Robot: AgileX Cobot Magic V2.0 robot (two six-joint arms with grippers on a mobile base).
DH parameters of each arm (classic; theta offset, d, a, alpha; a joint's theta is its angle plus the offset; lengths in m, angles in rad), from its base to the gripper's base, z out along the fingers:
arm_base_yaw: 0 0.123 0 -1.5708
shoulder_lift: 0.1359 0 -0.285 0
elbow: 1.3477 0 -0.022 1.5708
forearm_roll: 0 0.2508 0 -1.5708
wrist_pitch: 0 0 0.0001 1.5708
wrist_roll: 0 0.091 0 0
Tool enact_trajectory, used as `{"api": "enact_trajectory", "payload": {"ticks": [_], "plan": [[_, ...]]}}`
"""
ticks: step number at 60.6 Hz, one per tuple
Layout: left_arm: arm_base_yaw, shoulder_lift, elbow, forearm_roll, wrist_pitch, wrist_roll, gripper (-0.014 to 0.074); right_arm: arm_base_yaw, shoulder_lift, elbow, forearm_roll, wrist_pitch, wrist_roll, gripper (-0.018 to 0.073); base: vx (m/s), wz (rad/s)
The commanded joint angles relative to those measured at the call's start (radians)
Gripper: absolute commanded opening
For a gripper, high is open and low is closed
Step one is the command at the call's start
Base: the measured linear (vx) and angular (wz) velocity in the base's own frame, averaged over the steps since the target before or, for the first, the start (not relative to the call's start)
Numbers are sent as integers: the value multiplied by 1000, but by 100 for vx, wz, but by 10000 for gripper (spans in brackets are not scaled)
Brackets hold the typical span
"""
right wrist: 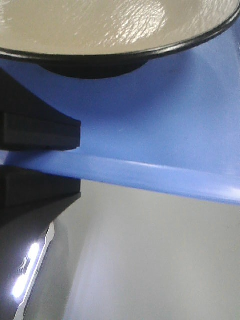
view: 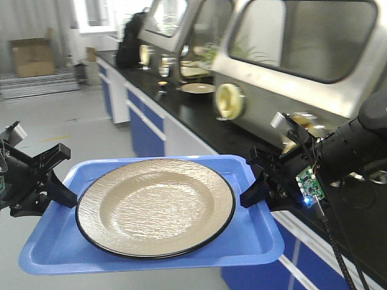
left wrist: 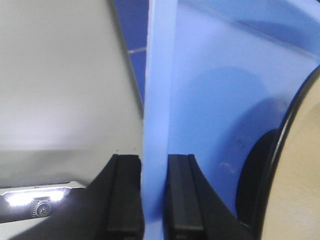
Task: Place disk in tray to left cabinet
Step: 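Hold the tray with both grippers while driving across the lab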
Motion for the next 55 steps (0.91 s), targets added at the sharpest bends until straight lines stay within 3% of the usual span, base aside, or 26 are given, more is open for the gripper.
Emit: {"api": "enact_trajectory", "payload": {"ticks": [1, 55], "plan": [[-19, -55, -39, -155, 22, -18, -1, 15, -59, -40, 165, -16, -17, -4, 12, 58], [-19, -55, -39, -155, 22, -18, -1, 15, -59, -40, 165, -15, -17, -4, 21, 40]]}}
